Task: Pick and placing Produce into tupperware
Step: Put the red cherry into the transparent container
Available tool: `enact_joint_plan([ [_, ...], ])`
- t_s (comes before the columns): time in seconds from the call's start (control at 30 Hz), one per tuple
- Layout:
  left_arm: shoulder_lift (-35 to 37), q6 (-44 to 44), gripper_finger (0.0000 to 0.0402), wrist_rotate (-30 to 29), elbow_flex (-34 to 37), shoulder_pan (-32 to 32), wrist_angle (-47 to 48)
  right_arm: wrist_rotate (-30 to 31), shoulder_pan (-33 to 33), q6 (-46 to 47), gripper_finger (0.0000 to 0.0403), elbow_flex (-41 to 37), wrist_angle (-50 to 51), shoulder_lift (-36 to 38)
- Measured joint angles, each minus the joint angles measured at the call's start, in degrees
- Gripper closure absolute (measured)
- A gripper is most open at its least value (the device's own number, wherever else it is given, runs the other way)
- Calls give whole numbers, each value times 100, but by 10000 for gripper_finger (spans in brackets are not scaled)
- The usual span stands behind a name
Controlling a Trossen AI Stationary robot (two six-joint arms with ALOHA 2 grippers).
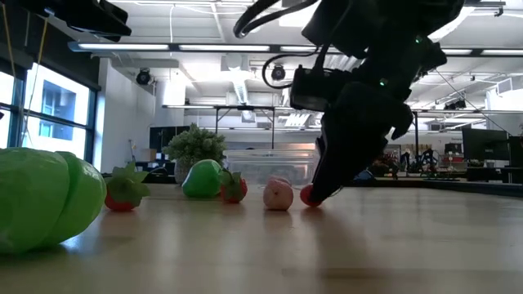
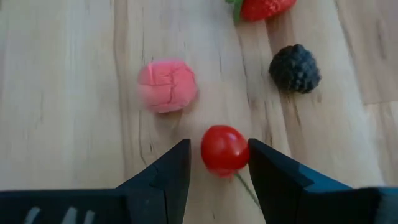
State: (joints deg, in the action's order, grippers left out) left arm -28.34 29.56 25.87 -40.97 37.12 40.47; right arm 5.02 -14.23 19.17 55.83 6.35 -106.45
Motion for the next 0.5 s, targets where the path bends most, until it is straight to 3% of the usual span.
enact_joint_plan([
  [0.5,-2,-2,399,0,0,-1,0,39,1,-17,254,4,4,-37],
])
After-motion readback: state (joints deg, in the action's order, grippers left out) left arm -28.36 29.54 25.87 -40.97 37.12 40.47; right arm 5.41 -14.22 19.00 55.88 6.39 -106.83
